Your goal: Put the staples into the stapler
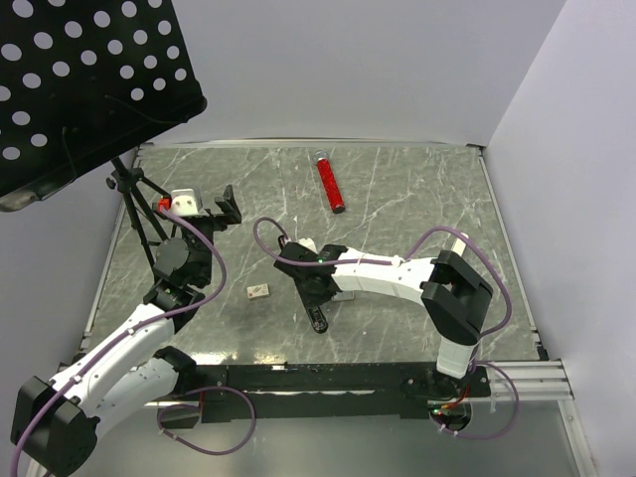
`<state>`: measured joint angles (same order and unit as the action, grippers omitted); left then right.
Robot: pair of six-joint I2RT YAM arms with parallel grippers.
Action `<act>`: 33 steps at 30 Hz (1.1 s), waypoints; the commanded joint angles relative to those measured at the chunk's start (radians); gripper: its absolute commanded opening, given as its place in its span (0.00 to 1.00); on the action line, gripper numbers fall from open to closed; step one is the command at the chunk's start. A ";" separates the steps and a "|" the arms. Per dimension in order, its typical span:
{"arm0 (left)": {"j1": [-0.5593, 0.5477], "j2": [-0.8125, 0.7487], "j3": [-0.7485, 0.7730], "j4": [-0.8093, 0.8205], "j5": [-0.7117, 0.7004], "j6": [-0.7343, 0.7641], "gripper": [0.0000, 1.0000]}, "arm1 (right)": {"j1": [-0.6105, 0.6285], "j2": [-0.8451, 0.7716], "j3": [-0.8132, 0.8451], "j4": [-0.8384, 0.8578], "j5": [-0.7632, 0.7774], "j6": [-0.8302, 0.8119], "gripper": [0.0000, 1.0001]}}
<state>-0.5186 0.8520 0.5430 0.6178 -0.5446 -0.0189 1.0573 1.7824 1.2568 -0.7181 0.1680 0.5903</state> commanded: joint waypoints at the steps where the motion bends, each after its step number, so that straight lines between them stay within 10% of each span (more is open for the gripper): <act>1: -0.004 -0.019 -0.008 0.042 -0.005 0.007 1.00 | 0.007 -0.040 0.026 0.025 0.002 0.016 0.13; 33: -0.004 -0.024 -0.008 0.042 -0.006 0.007 1.00 | 0.006 -0.034 0.012 0.023 0.010 0.023 0.11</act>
<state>-0.5186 0.8452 0.5430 0.6174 -0.5446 -0.0189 1.0576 1.7638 1.2560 -0.6960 0.1703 0.6052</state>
